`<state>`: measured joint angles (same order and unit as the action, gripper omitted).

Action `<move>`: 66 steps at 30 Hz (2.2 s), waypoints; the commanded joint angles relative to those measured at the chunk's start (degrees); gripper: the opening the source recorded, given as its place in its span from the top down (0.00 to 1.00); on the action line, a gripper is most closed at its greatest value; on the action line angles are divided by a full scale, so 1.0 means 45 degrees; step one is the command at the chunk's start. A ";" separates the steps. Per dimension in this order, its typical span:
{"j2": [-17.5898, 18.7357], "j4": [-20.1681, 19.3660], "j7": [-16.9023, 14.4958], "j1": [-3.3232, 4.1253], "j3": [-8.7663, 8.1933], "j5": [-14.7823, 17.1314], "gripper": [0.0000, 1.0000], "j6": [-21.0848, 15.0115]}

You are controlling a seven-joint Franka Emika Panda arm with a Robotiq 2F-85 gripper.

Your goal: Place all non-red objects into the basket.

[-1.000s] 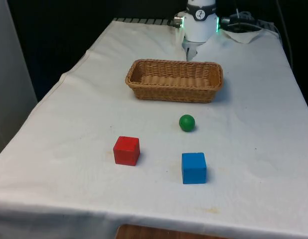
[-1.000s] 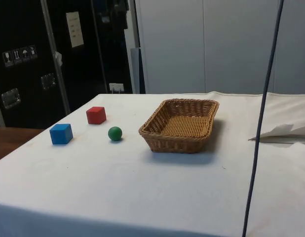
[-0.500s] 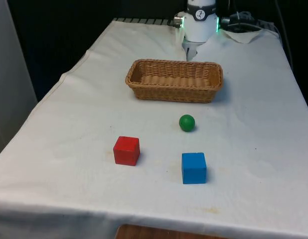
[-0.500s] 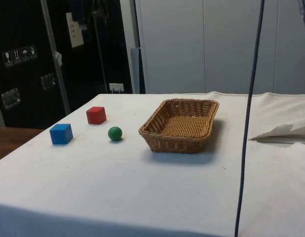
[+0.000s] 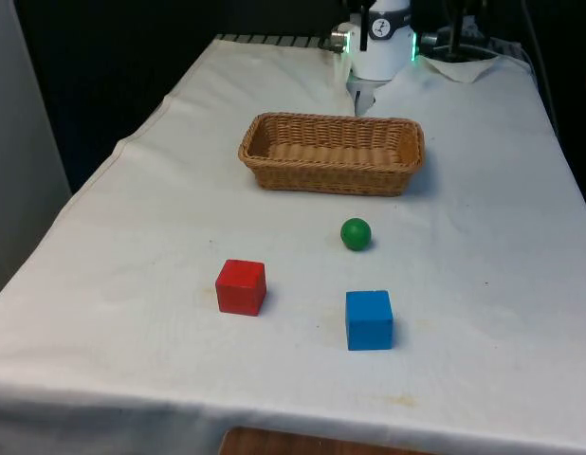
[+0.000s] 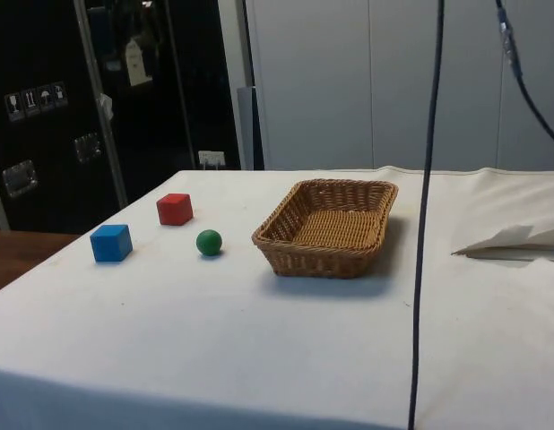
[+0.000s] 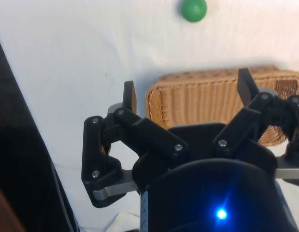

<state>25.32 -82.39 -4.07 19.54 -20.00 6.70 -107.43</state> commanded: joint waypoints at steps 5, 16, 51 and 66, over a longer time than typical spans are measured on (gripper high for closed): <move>0.0611 0.0675 -0.0293 -0.0115 0.0038 0.0204 0.00 0.0038; 0.1642 0.1528 -0.0840 -0.0191 0.0051 0.0331 0.00 -0.0293; 0.5437 0.4813 -0.1757 -0.0929 0.0025 0.2559 0.00 -0.1273; 0.6468 0.5322 -0.2725 -0.0955 0.0013 0.2597 0.00 -0.1986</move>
<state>54.03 -58.96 -16.10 15.58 -20.28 18.22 -116.71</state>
